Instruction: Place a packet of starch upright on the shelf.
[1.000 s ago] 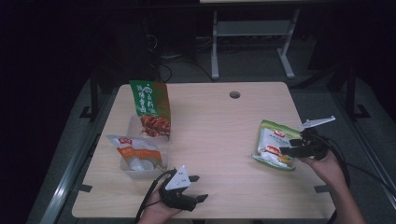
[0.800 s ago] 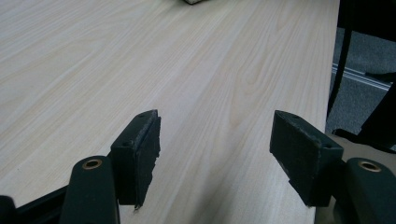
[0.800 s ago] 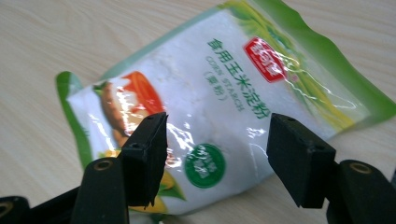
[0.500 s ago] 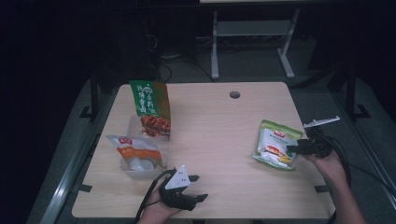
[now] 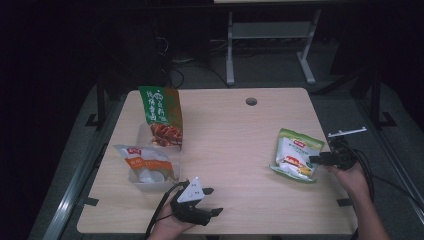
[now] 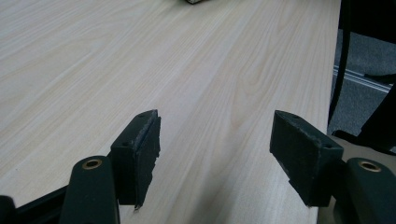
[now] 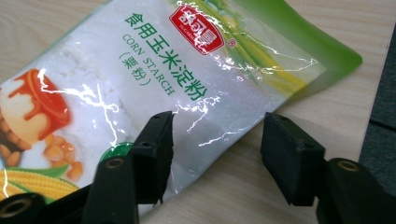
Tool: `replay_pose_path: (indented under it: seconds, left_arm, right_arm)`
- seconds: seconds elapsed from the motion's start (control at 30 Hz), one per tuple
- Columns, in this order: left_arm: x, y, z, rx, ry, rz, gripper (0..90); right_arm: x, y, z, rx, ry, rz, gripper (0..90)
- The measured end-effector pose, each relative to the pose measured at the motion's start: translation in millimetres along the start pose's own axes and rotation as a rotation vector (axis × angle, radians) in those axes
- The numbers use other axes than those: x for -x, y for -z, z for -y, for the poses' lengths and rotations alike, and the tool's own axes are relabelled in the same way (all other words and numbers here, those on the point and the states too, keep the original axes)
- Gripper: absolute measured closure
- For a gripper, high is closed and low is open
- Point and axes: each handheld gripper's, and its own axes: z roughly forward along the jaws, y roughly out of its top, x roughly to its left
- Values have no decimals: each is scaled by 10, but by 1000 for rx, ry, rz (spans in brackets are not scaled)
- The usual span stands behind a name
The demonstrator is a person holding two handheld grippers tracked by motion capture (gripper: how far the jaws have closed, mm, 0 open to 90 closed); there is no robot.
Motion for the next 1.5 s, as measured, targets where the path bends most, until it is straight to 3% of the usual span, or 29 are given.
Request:
replay_pose_path:
  seconds: [0.13, 0.33, 0.5, 0.87, 0.93, 0.97, 1.1, 1.27, 1.33, 1.43, 1.5]
  left_arm:
    - [3, -3, -2, 0, -3, 1, 329]
    - [4, -16, -7, 0, -1, 5, 329]
    - [3, -8, -8, 2, -5, 4, 329]
    - [-12, -13, -5, -1, 4, -2, 329]
    - [-15, -16, -6, -2, 5, 0, 329]
    - [-17, -19, -5, -3, 4, 0, 329]
    - [-14, -29, -1, -7, 3, 3, 328]
    - [-17, -17, -4, -2, 4, -1, 328]
    - [-21, -20, -2, -5, 5, 0, 328]
    - [-18, -25, -3, -4, 4, 3, 328]
    - [-17, -25, -3, -4, 4, 3, 328]
  right_arm:
    - [12, -10, 30, 11, -31, -14, 603]
    - [16, -18, 52, 14, -31, -34, 829]
    - [-30, -38, 35, 9, -15, -27, 892]
    - [-52, 76, 56, 32, -6, -32, 900]
    - [-44, 123, 52, 65, -7, -75, 900]
    - [-62, 155, 38, 74, -2, -74, 900]
    - [-103, 211, -27, 70, 37, -43, 900]
    - [-45, 98, -24, 31, -19, -13, 895]
    - [-19, 41, -22, 28, -45, -14, 805]
    - [9, -4, -41, 39, -68, -50, 680]
    - [12, -28, -73, 40, -83, -39, 641]
